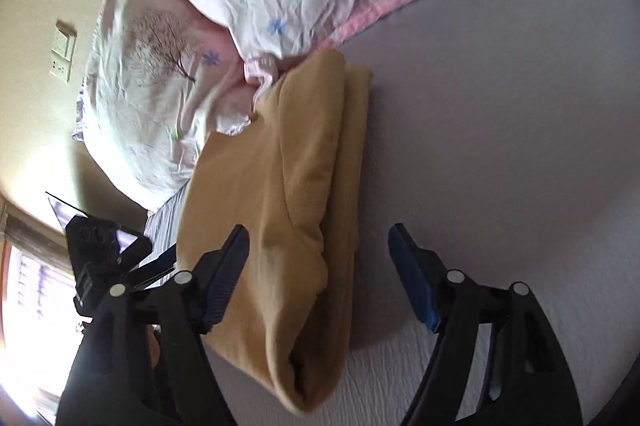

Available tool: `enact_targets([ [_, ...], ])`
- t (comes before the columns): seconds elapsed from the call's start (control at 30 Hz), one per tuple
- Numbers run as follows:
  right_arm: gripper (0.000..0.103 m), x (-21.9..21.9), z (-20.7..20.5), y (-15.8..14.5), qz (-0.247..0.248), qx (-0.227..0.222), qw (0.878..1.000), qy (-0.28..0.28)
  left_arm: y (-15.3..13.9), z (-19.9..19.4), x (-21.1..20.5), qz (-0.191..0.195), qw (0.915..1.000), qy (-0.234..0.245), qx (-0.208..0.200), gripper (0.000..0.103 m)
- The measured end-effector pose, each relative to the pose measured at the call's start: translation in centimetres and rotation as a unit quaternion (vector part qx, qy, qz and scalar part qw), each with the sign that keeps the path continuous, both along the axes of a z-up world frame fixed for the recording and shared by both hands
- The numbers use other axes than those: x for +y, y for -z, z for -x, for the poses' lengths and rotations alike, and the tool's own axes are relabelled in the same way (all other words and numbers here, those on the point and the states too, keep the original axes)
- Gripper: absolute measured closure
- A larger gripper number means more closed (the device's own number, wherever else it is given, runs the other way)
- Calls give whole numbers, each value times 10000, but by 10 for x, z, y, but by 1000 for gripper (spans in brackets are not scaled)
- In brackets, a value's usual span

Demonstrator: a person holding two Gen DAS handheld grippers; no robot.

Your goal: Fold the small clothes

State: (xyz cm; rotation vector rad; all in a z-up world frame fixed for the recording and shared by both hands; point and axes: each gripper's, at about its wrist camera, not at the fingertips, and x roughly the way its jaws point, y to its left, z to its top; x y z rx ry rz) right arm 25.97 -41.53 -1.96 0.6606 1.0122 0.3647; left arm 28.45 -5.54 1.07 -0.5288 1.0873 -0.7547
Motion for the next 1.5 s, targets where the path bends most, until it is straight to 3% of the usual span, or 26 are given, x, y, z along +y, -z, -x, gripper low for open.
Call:
enact_targets([
  [0.07, 38, 2, -5, 3, 6, -41, 10000, -11, 11, -11, -7, 25, 9997, 8, 230, 24],
  [0.13, 55, 4, -8, 8, -256, -12, 9996, -133, 18, -18, -12, 106, 9992, 45, 371, 28],
  [0.2, 64, 6, -13, 14, -347, -22, 9991, -244, 19, -21, -17, 110, 9993, 76, 336, 33],
  [0.27, 69, 7, -14, 17, -551, -67, 9981, -253, 28, -29, -16, 176, 9988, 22, 452, 55],
  [0.33, 71, 12, -12, 10, -643, -235, 9973, -261, 28, -26, -3, 368, 9982, 35, 466, 66],
  [0.5, 73, 59, -15, -16, -667, -653, 9925, -792, 3, 0, 60, 349, 9990, -275, -53, 67],
  [0.57, 72, 87, -21, -14, -520, -644, 9912, -1036, -2, 4, 84, 82, 9985, -497, -208, 64],
  [0.63, 61, 114, -28, -4, -111, -433, 9915, -1220, -2, 8, 100, -372, 9965, -706, -244, 64],
  [0.7, 45, 123, -26, -5, 424, -302, 9931, -1048, -7, 19, 115, -418, 9956, -768, -339, 64],
  [0.73, 45, 117, -19, -16, 592, -481, 9938, -803, -14, 30, 124, -432, 9943, -816, -536, 64],
  [0.8, 26, 102, -3, -43, 464, -1042, 9926, -414, -30, 51, 126, -367, 9922, -687, -969, 60],
  [0.83, 15, 97, 5, -55, 171, -1275, 9910, -355, -36, 60, 122, -336, 9913, -570, -1134, 51],
  [0.87, 13, 95, 9, -62, -112, -1389, 9894, -418, -41, 71, 115, -320, 9902, -402, -1301, 45],
  [0.97, 11, 118, 10, -66, -819, -1276, 9827, -1063, -42, 89, 84, -485, 9884, 116, -1433, 42],
  [1.03, 11, 136, 3, -56, -822, -975, 9842, -1230, -35, 89, 61, -673, 9881, 307, -1351, 40],
  [1.13, 11, 141, -10, -30, -602, -459, 9920, -1009, -17, 93, 45, -1249, 9829, 355, -1308, 40],
  [1.2, 12, 135, -9, -26, -718, -453, 9919, -946, -12, 98, 44, -1373, 9813, 360, -1302, 40],
  [1.3, 7, 136, 12, -51, -249, -906, 9913, -922, -21, 110, 59, -1185, 9834, 211, -1358, 35],
  [1.37, 2, 129, 36, -64, 227, -1307, 9872, -882, -26, 121, 72, -1375, 9789, -141, -1508, 9],
  [1.43, 2, 129, 61, -67, 838, -1554, 9814, -750, -29, 133, 82, -1953, 9638, -595, -1713, 2],
  [1.5, 2, 130, 78, -59, 1485, -1464, 9760, -627, -26, 137, 80, -2629, 9455, -836, -1728, 1],
])
